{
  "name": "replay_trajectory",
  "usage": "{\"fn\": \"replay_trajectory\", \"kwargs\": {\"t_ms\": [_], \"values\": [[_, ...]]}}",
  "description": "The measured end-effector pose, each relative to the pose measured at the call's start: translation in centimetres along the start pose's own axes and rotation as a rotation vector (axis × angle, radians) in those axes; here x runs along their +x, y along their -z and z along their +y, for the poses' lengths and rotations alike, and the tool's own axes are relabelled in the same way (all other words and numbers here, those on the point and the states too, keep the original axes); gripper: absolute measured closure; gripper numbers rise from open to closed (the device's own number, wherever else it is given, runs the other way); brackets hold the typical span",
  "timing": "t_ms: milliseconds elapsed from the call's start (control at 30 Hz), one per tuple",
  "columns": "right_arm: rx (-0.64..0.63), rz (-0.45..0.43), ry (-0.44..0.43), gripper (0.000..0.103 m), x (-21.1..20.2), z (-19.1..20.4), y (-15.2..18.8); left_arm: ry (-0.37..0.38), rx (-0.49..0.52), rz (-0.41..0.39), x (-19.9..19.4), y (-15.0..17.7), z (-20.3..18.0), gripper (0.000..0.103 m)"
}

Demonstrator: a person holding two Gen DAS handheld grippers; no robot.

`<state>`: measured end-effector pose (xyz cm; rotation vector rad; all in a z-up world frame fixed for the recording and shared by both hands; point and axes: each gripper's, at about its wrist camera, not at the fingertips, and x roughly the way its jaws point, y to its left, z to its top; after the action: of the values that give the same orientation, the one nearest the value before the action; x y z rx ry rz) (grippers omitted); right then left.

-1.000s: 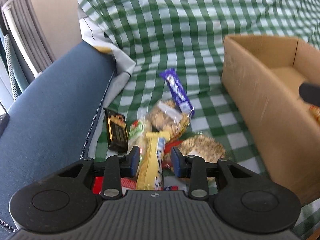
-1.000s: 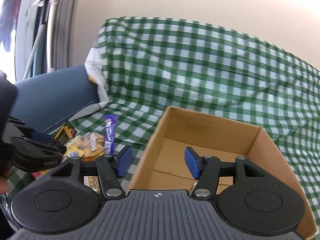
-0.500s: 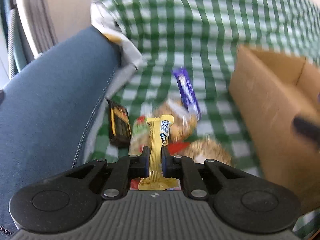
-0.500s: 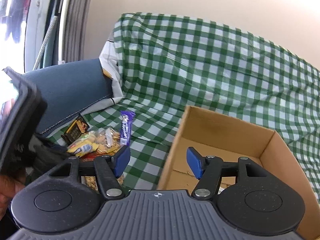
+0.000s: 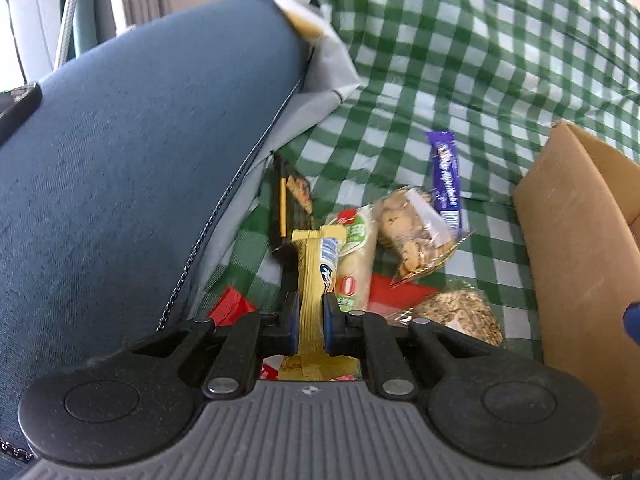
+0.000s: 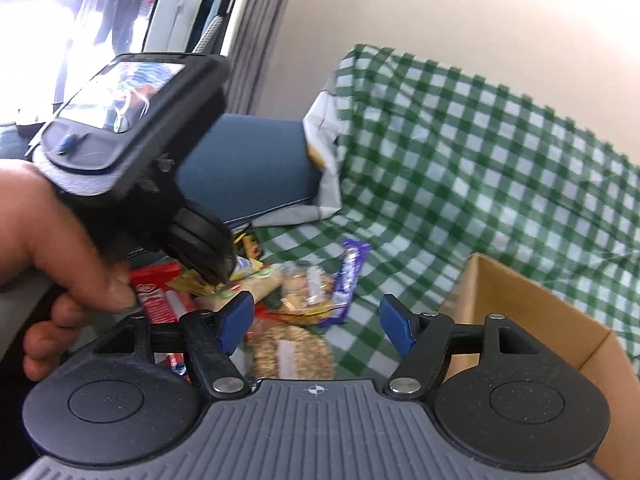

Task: Organize snacks
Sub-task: 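Grasp the yellow snack bar with left tool while right tool reaches the pile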

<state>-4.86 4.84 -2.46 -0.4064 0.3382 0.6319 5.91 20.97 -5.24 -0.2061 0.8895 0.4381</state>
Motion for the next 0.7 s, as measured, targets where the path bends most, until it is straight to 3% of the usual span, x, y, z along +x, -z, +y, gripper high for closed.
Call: {"fn": "replay_trajectory", "kwargs": {"t_ms": [67,333,700], "values": [[0.015,0.021,-0.01,0.023,0.7,0.1,0.1,-0.01,-0.005,0.007,0.2,0.0,0.2,0.091],[0.076,0.086,-0.017,0.018,3.3,-0.1,0.6,-0.039,-0.021,-0.015,0.1,-0.2,0.3,0.091],[0.177,0.219,-0.012,0.002,8.7,-0.5,1.7,-0.047,-0.011,-0.026,0.0,-0.1,0.2,0.091]]}}
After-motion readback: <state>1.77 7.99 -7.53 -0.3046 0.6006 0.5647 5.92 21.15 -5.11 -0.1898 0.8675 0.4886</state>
